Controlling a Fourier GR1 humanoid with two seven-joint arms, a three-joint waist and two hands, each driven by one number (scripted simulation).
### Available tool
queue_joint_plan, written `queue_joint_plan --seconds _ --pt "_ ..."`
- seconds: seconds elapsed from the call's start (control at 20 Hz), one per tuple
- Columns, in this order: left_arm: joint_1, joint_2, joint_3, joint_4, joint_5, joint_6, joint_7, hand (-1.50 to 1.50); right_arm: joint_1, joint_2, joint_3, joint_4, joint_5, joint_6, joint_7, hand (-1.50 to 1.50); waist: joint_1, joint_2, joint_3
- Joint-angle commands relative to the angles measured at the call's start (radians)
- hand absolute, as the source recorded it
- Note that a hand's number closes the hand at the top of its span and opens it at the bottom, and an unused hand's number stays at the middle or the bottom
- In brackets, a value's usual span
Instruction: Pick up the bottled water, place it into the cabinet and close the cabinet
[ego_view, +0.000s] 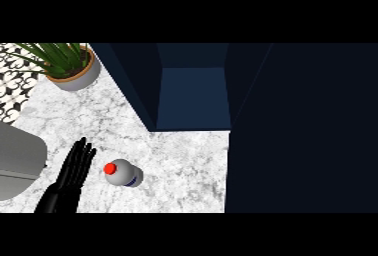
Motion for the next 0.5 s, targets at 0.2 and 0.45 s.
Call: queue_joint_plan --seconds 0.2,0.45 --pt "-0.114 -0.006 0.071 0.289 -0.014 0.010 -0.160 -1.50 0.103 -0.032 -0.013 -0.158 -0.061 0.016 0.006 -1.50 0.004 0.001 0.000" --pt "-0.238 -0.023 0.127 0.566 -0.026 0.040 -0.306 -1.50 0.143 -0.041 0.012 -0.170 -0.042 0.023 -0.027 -1.50 -0.005 0.002 -0.001"
